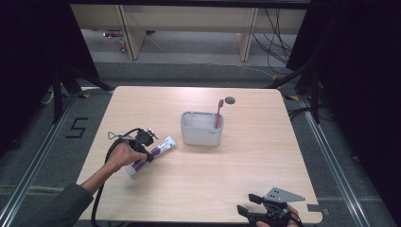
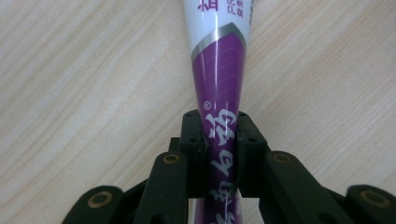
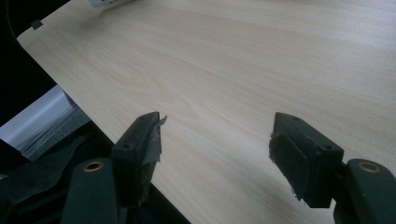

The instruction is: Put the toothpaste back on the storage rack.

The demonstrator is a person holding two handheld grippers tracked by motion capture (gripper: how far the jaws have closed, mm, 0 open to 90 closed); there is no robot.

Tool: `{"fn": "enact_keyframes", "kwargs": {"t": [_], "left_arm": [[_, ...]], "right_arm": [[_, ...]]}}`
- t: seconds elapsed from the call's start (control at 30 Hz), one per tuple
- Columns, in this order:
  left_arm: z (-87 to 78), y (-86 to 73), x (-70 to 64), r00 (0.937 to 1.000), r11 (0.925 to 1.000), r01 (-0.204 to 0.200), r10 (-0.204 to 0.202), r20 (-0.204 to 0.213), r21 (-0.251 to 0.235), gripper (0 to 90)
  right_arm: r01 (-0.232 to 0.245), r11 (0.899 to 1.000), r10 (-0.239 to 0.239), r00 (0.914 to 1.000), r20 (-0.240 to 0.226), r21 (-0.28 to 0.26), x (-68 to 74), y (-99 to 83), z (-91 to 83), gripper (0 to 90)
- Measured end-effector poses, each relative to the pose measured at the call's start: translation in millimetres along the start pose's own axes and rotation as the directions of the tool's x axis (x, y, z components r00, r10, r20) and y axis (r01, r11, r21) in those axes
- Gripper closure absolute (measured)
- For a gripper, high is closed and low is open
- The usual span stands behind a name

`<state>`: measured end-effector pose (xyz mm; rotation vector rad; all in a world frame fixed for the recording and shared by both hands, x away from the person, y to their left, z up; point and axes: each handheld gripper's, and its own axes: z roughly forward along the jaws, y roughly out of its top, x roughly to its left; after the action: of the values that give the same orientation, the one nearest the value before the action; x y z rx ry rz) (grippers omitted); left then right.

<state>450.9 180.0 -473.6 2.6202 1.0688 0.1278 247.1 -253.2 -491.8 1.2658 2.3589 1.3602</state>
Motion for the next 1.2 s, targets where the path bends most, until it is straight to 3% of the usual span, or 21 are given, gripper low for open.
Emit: {"fn": "enact_keyframes", "kwargs": {"t": [0.1, 0.13, 0.3, 0.33, 0.37, 0.4, 0.47, 0.5, 0.6, 0.7, 0.77, 0.87, 0.97, 1.0, 1.1, 1.17, 1.2], "left_arm": [[-8.2, -3.2, 5.3, 0.9999, 0.9989, 0.013, -0.012, 0.01, -0.046, 76.4], [-10.9, -4.0, 6.1, 0.9993, 0.9975, 0.035, -0.034, 0.018, -0.061, 76.4], [-25.5, -7.4, 11.3, 0.9982, 0.987, 0.056, -0.053, 0.026, -0.151, 76.4], [-28.8, -8.0, 12.8, 0.9983, 0.9845, 0.054, -0.05, 0.03, -0.167, 76.4], [-33.0, -8.4, 14.0, 0.9979, 0.9803, 0.06, -0.055, 0.034, -0.188, 76.4], [-35.4, -8.4, 14.7, 0.9978, 0.9777, 0.062, -0.056, 0.037, -0.2, 76.4], [-42.0, -8.3, 14.8, 0.9964, 0.9656, 0.08, -0.07, 0.049, -0.248, 76.4], [-44.6, -8.3, 14.9, 0.9958, 0.9607, 0.082, -0.068, 0.061, -0.265, 76.4], [-52.0, -7.8, 13.7, 0.9938, 0.943, 0.102, -0.083, 0.074, -0.317, 76.4], [-61.8, -7.4, 13.3, 0.9905, 0.9114, 0.133, -0.108, 0.085, -0.39, 76.4], [-63.7, -7.1, 12.3, 0.988, 0.8973, 0.148, -0.115, 0.103, -0.416, 76.4], [-68.8, -5.3, 10.1, 0.9901, 0.8999, 0.133, -0.101, 0.097, -0.416, 76.4], [-71.1, -2.1, 8.2, 0.9909, 0.8938, 0.129, -0.099, 0.091, -0.43, 76.4], [-70.6, -1.3, 7.8, 0.9906, 0.8885, 0.13, -0.097, 0.097, -0.44, 76.4], [-73.8, 2.0, 6.5, 0.9911, 0.8845, 0.126, -0.092, 0.097, -0.449, 76.4], [-76.7, 5.0, 5.2, 0.9895, 0.8647, 0.139, -0.102, 0.102, -0.483, 76.4], [-78.4, 7.0, 4.6, 0.9889, 0.8598, 0.143, -0.104, 0.106, -0.49, 76.5]], "right_arm": [[-0.017, 1.0, 0.017, 0.9998, -0.01, 0.001, 1.1, -0.1, 1.1, 34.1], [-0.019, 1.0, 0.019, 0.9998, -0.009, 0.007, 1.2, 0.0, 1.0, 34.1], [-0.021, 1.0, 0.021, 0.9997, -0.009, 0.004, 0.9, -0.2, 1.4, 34.1], [-0.047, 0.999, 0.047, 0.9988, -0.014, 0.012, 2.5, -0.6, 1.6, 34.1], [-0.043, 0.999, 0.043, 0.999, -0.006, 0.017, 2.3, -0.5, 1.1, 34.1], [-0.005, 1.0, 0.005, 1.0, 0.003, 0.006, -0.4, -0.3, 1.4, 34.1], [-0.051, 0.999, 0.052, 0.9985, -0.017, 0.012, 3.1, -0.5, 1.4, 34.1], [-0.017, 1.0, 0.017, 0.9998, -0.003, 0.005, 1.1, -0.1, 1.2, 34.1], [-0.014, 1.0, 0.014, 0.9999, -0.004, 0.0, 0.6, -0.1, 1.3, 34.1], [-0.009, 1.0, 0.009, 0.9999, 0.006, 0.0, 0.0, 0.0, 0.2, 34.1], [-0.007, 1.0, 0.007, 0.9999, 0.008, -0.001, -0.1, 0.0, 0.0, 34.1], [-0.008, 1.0, 0.008, 0.9999, 0.009, -0.001, -0.1, 0.2, 0.1, 34.1], [-0.009, 1.0, 0.009, 0.9999, 0.006, -0.001, 0.1, 0.2, 0.6, 34.1], [-0.008, 1.0, 0.008, 0.9999, 0.007, -0.001, 0.1, 0.2, 0.3, 34.1], [-0.008, 1.0, 0.008, 0.9999, 0.009, -0.002, -0.1, 0.3, 0.1, 34.1], [-0.009, 1.0, 0.009, 1.0, 0.003, 0.0, -0.6, 0.0, 0.9, 34.1], [-0.009, 1.0, 0.009, 1.0, 0.004, 0.0, -0.7, -0.1, 1.1, 34.1]]}}
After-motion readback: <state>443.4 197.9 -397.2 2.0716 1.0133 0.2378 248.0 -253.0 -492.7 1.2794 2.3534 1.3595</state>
